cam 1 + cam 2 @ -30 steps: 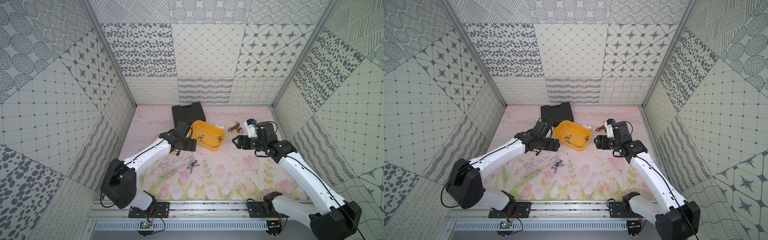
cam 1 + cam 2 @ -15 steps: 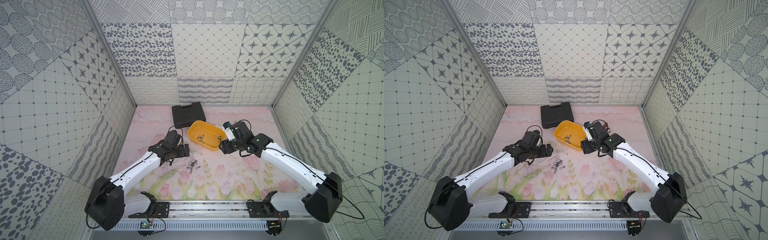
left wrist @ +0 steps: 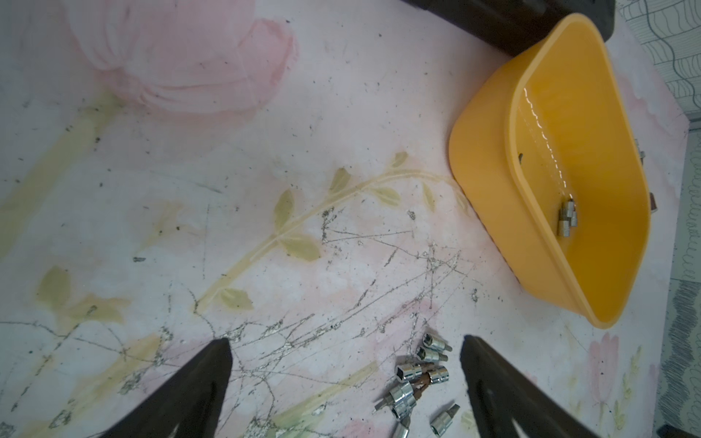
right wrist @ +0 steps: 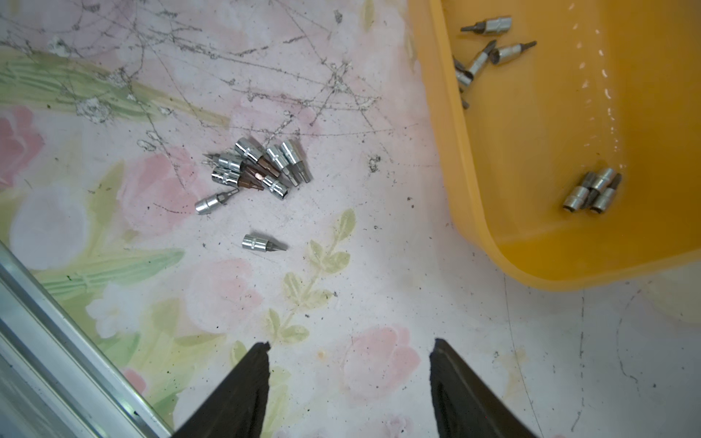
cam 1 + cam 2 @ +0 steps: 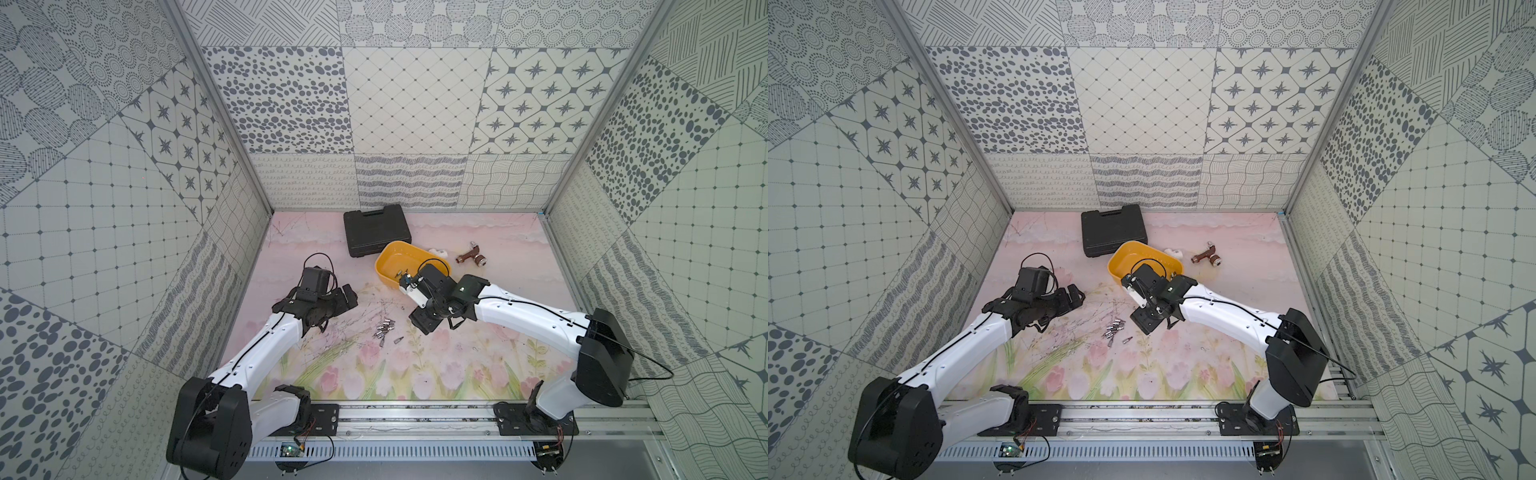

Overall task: Put the bit on the desktop into the storage box
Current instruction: Pick up the screwdriver bit from the center of the board.

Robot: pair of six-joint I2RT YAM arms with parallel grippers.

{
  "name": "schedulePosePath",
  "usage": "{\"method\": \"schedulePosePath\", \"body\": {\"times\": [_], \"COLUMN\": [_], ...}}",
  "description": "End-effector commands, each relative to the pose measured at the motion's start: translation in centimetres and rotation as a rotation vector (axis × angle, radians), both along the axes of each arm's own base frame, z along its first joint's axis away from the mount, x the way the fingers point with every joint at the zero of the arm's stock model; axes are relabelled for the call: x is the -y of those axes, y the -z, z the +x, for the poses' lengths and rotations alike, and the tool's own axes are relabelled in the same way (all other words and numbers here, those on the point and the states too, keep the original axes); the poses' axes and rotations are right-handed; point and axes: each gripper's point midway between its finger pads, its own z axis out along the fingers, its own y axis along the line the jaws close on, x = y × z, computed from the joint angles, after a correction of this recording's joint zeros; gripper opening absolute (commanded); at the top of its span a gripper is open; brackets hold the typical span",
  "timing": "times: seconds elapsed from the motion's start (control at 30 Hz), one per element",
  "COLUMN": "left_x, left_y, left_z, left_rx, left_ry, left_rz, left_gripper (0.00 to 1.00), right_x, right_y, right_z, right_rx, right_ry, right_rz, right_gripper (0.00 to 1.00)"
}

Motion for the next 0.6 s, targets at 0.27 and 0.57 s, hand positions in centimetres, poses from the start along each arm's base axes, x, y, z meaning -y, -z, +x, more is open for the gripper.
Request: {"method": "schedulePosePath", "body": {"times": [0.27,0.57], "left_x": [-0.9,-1.2], "left_y": [-0.6,-0.6], "left_z": [-0.3,-0.4], "left_rx": [0.019,0.02], "left_ry": [-0.025,-0.031], "left_rz": [-0.075,-0.07], "left_gripper": [0.99,0.99], "right_x": [-3.3,-2.8], "right_y": [2.7,4.5], "right_z": [-3.1,-3.8], "right_rx": [0.033,0.002], "right_ry": [-0.325,-0.372], "right_rz": [-0.176,-0.243], "right_gripper": [0.74,0.73]}}
